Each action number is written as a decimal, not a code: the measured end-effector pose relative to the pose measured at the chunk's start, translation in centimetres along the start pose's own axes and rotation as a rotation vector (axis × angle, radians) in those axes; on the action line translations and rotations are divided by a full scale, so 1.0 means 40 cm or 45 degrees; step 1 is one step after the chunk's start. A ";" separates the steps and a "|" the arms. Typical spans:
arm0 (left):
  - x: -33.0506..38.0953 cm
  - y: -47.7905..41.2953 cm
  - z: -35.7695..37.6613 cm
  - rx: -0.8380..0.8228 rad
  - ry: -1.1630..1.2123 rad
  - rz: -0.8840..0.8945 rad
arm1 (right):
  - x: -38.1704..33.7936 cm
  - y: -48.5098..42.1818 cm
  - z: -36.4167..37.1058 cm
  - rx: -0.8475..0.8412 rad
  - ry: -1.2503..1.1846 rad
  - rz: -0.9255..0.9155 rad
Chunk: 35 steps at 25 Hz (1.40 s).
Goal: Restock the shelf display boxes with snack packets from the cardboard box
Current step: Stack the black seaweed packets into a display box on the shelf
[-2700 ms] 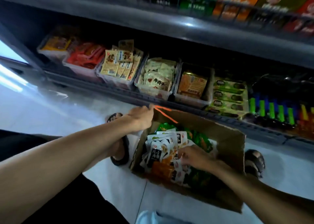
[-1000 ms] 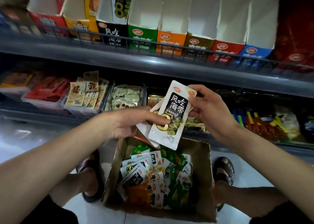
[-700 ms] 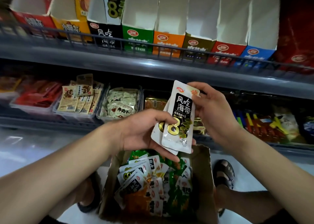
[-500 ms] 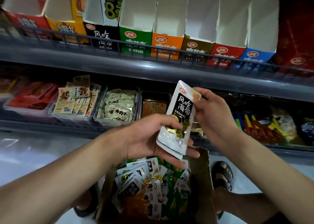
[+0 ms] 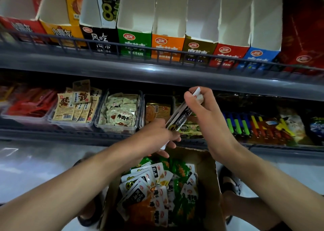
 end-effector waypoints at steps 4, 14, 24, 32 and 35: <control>0.028 0.011 0.004 0.065 -0.144 0.081 | -0.002 0.006 -0.010 0.098 -0.098 -0.045; 0.054 0.006 -0.021 0.275 -0.725 0.360 | 0.002 0.014 -0.001 0.121 -0.165 -0.036; 0.109 0.057 -0.063 -0.277 -0.029 0.243 | -0.055 -0.022 -0.025 -0.098 -0.348 -0.103; 0.199 0.117 -0.116 -0.500 0.040 0.306 | -0.154 -0.045 0.026 -0.323 -0.482 -0.006; 0.244 0.141 -0.172 -0.435 0.115 0.402 | -0.267 -0.072 0.055 -0.349 -0.368 -0.142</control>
Point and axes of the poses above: each hand's wrist, its own y-axis away from the middle knuckle, its own z-axis out of the palm, x = y × z, the point moved 9 cm from there along -y, towards the middle knuckle, and after that the axes turned 1 degree about -x, right-handed, at the moved point
